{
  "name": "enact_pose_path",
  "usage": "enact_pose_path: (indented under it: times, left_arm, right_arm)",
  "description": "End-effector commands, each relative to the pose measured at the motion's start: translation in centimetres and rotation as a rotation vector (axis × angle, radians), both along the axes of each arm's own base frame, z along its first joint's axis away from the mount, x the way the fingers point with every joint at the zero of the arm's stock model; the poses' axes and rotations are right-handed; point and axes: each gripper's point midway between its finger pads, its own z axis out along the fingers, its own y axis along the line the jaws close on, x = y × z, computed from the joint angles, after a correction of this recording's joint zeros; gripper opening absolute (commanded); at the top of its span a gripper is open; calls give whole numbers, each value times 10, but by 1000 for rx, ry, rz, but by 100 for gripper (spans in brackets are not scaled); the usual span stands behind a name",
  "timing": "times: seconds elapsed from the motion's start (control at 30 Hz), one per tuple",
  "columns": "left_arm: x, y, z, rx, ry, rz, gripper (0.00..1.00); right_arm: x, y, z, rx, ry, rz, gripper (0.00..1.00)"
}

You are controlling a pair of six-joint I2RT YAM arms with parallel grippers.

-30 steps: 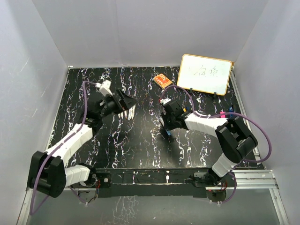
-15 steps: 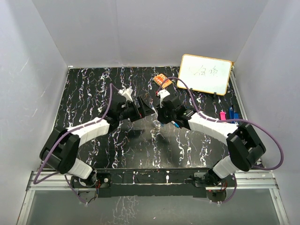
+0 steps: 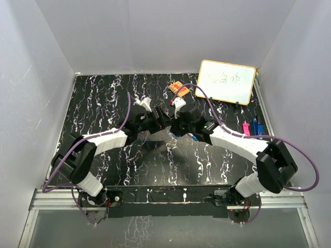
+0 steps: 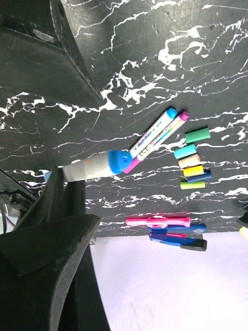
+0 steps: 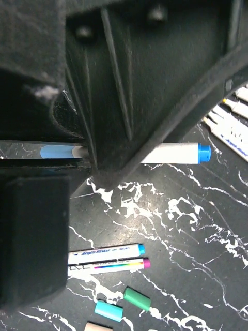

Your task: Open the pen caps

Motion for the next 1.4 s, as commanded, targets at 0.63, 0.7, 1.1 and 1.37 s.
enact_pose_path:
  times: [0.63,0.7,1.1,1.37]
  left_arm:
    - [4,-20,42,-146,-76,1,29]
    - [3,-21,43,-151,-78,-4,17]
    - [7,-16,47,-128,-76,26,0]
    - [15,-19,62,-131,-103,34,0]
  right_arm:
    - [14,17,62,140,-168,6,0]
    - [14,17,62,139,-168,4,0]
    - [11,14,55,118,-141,3,49]
    - [1,10,40,98,-108,18,52]
